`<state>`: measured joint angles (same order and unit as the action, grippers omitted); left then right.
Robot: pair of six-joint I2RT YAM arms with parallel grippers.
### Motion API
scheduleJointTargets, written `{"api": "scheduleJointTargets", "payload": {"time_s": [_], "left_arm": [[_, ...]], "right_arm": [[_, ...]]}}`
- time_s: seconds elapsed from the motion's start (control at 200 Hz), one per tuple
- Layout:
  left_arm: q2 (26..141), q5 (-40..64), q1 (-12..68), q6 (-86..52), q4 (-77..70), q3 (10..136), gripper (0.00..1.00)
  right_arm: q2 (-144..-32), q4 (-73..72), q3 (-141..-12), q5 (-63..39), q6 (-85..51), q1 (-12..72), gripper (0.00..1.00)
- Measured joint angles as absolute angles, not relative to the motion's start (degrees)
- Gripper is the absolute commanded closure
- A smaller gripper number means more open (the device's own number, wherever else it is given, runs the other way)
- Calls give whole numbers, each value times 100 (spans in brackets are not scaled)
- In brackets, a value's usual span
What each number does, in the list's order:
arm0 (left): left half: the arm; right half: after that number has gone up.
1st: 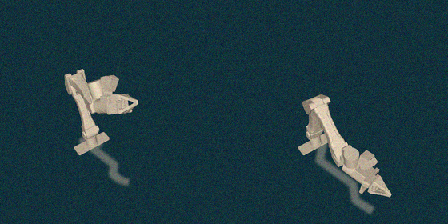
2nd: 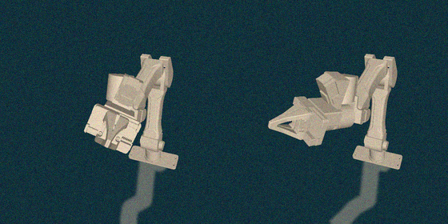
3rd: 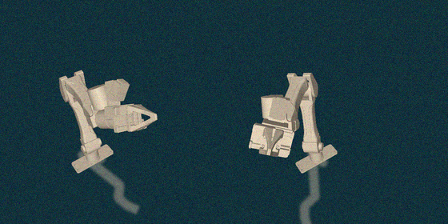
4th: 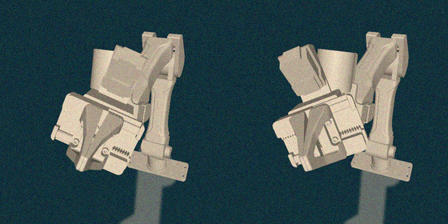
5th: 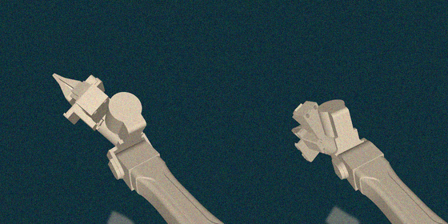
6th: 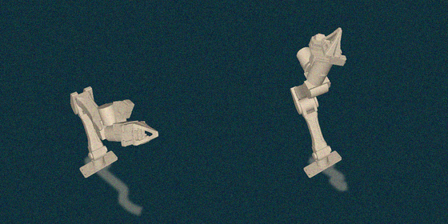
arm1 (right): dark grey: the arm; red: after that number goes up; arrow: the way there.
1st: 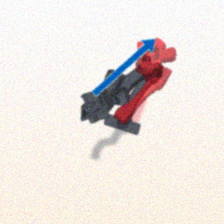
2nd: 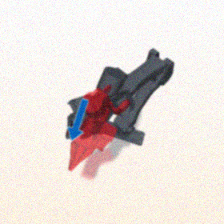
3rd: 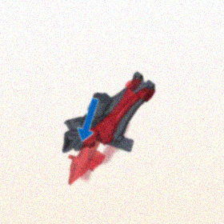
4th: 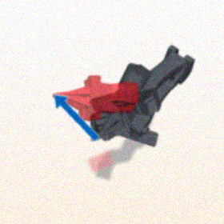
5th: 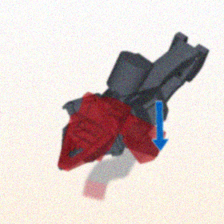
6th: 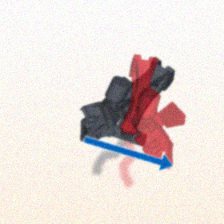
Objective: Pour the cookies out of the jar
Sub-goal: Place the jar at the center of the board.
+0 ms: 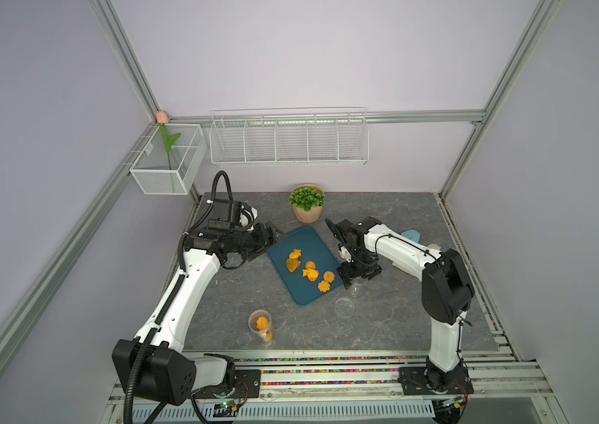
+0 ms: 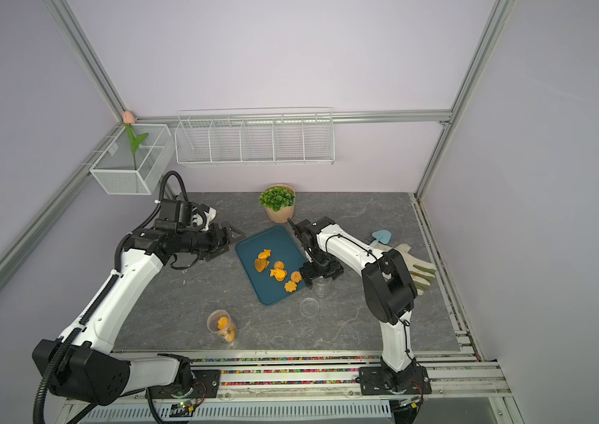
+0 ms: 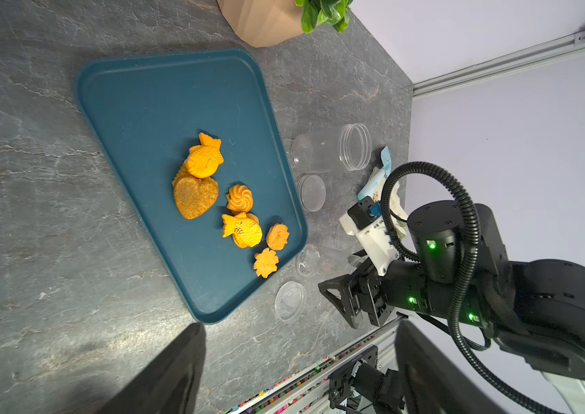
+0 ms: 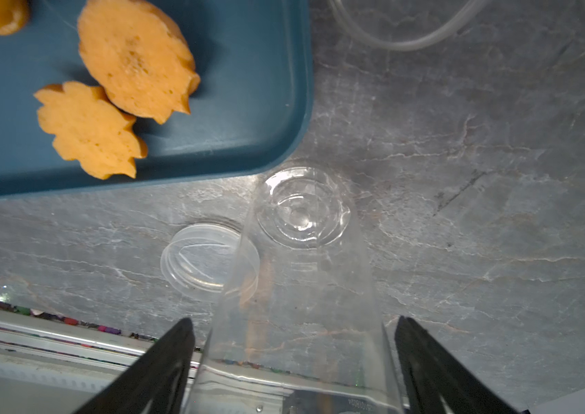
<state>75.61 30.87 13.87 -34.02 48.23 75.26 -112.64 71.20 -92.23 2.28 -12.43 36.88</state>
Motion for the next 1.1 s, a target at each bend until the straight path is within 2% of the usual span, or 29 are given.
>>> {"api": "scheduleJointTargets", "payload": {"time_s": [0.18,0.19,0.205,0.235,1.1], "left_arm": [[7564,3089,1387,-3422,4788,7526,17],[7564,3087,1387,-3424,4788,7526,17],[7566,3089,1387,-3426,4788,7526,17],[7570,3087,1387,-3428,4788,7526,17],[7293,3087,1387,-3562,4681,7360,17]], "right_arm": [[-11255,7120,-9223,209,-1238,3688,6],[-11255,7122,-9223,209,-1240,3688,1],[-11253,7122,-9225,209,-1238,3688,9],[-11242,7124,-9225,213,-1236,3688,11],[-10103,7395,-9537,471,-1415,3688,11]]}}
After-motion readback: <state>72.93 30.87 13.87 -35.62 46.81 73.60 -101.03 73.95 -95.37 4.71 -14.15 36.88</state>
